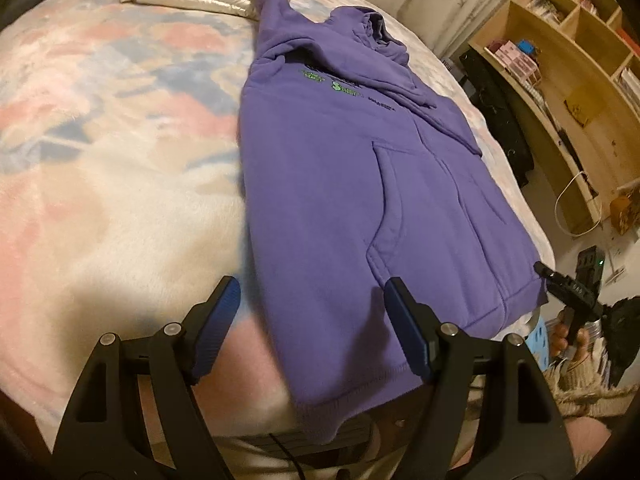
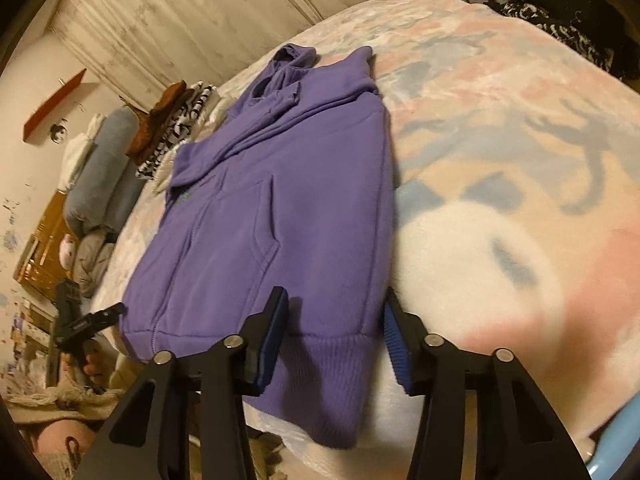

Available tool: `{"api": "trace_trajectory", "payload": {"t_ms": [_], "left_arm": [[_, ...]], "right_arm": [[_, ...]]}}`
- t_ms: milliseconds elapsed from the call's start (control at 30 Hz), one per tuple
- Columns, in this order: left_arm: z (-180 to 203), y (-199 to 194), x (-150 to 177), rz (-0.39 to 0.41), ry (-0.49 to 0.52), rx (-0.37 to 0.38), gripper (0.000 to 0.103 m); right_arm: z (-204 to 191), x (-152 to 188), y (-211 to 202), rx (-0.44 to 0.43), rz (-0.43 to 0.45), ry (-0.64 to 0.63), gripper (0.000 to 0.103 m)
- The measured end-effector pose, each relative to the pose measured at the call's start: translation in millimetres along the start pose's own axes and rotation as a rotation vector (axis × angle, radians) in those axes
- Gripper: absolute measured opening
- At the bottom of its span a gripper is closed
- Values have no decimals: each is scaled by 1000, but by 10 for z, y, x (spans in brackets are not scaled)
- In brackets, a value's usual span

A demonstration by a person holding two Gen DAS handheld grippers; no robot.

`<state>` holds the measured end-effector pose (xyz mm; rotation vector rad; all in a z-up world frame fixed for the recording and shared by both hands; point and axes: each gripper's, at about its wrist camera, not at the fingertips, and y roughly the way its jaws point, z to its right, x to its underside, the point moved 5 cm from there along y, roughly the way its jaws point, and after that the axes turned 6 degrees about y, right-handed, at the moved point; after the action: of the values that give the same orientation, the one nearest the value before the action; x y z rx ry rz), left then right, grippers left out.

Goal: Fold large clothes
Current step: 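Grasp the ribbed hoodie hem with the left tool while the right tool grasps it too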

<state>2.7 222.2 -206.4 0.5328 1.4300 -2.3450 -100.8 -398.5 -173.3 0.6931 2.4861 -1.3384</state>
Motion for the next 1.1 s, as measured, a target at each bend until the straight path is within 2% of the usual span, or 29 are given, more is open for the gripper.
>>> {"api": "trace_trajectory", "payload": {"t_ms": [267, 400, 433, 500, 533, 600, 700, 900, 1100], "left_arm": [[145, 204, -133, 26, 38, 43, 71], [259, 346, -214, 53, 47, 78, 70], [280, 378, -232, 60, 39, 95, 65], [304, 437, -257, 69, 12, 114, 42], [305, 459, -277, 75, -9, 125, 36], [288, 460, -297, 87, -60, 156, 17], [309, 418, -332, 104, -90, 130, 12], [433, 190, -411, 123, -78, 54, 10], [494, -144, -379, 114, -56, 13, 10]], "right_arm": [[-321, -175, 382, -48, 2, -21, 38], [-420, -278, 546, -86, 2, 1, 25], [-458, -301, 578, -88, 3, 5, 23], [-520, -324, 620, -78, 15, -4, 19], [-572, -335, 637, -73, 20, -7, 17], [-620, -341, 612, -64, 34, -15, 14], [-681, -355, 534, -52, 61, -17, 11], [-849, -312, 260, -43, 111, -46, 10], [-1135, -145, 32, -68, 101, -100, 10]]}}
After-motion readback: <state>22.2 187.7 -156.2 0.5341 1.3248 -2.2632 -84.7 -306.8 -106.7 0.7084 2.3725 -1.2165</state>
